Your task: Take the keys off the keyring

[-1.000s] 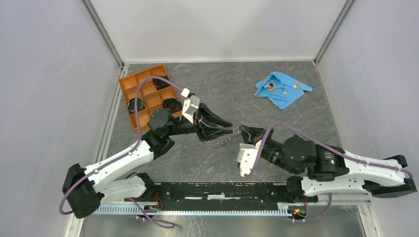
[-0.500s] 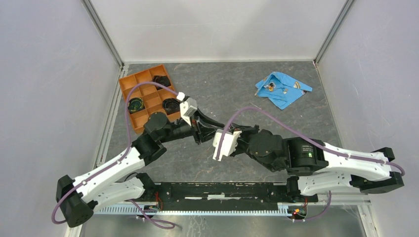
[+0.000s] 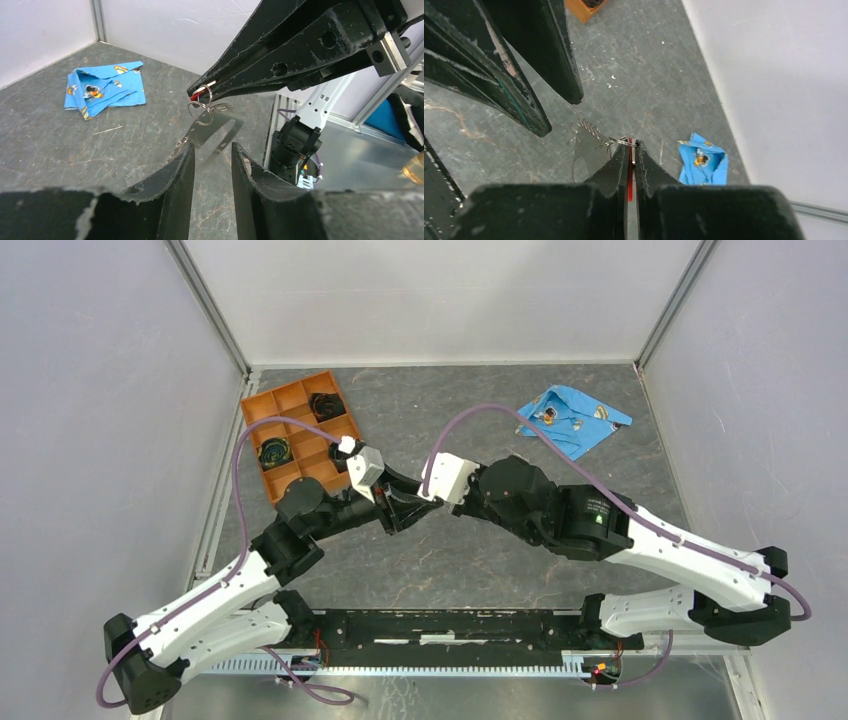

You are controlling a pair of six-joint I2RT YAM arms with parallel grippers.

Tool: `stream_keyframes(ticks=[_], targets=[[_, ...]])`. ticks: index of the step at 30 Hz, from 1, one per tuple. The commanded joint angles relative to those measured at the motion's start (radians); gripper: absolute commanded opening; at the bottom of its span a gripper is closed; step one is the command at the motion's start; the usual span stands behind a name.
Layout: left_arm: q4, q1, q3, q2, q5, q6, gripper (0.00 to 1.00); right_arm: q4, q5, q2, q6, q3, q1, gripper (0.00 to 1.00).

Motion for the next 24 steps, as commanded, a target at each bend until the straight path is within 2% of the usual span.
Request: stream_keyframes(ticks=[1,5,24], targets=[[0.002,-0.004,0.002,0.006,-0.065,0.078,0.38,0.020,-0.125,0.020,0.092,0.063,-0.050,0.01],[0.039,-0.007,-0.009,0.010,-0.091,0.082,0.36,0.020,-0.159,0.039,0.125,0.075,-0.071,0.00],[0.093,-0.098,0.013,0.096,-0.260,0.138,0.33,-0.012,-0.125,0.062,0.157,0.107,-0.080,0.00]])
